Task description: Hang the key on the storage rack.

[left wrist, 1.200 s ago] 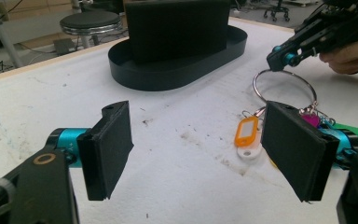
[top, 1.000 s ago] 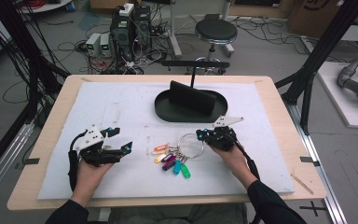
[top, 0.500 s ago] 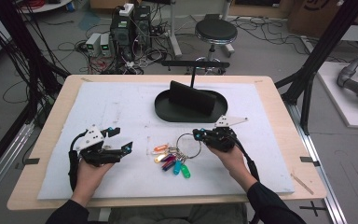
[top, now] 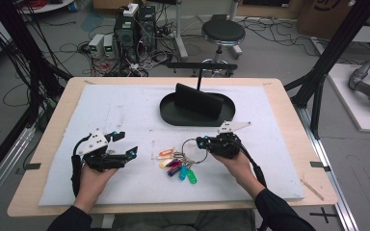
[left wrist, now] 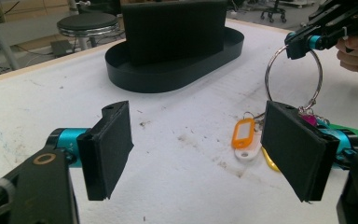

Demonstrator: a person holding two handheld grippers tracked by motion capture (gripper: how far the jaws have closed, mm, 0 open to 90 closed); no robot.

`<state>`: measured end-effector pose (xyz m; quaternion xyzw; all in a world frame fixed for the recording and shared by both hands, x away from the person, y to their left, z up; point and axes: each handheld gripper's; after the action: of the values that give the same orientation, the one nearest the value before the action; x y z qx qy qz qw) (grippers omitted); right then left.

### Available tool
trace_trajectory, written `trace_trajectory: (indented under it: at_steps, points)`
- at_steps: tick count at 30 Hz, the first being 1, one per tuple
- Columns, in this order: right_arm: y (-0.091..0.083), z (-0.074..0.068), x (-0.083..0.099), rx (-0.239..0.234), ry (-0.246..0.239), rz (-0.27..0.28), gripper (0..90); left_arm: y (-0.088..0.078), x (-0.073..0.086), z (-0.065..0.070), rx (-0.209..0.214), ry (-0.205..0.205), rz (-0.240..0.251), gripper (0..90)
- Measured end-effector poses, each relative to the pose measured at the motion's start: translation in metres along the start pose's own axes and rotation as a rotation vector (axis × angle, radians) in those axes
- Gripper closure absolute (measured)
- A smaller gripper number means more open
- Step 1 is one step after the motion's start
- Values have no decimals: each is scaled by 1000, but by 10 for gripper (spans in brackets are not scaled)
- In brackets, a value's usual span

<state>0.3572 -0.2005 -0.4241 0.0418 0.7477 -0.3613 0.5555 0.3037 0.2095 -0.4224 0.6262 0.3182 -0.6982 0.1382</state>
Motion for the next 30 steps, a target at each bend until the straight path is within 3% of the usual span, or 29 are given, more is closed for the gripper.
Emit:
trace_trajectory:
  at_steps: [10, 13, 30]
  points:
    - [-9, -8, -11, -24, -64, 36, 878, 3, -2, 1, 22, 0, 4, 247]
    - [-13, -8, -14, -31, -63, 48, 879, 4, -3, 2, 30, 1, 4, 247]
    - [-42, -11, -39, -83, -106, 150, 880, 28, -18, 21, 138, 23, 24, 247]
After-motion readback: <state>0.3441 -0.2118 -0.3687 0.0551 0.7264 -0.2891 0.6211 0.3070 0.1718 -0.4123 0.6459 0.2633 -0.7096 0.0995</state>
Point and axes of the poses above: each handheld gripper's, and its own axes: y roughly forward along the jaws, x roughly out of its underside, z roughly to its right, and after that the axes turned 5 degrees about x, right-handed
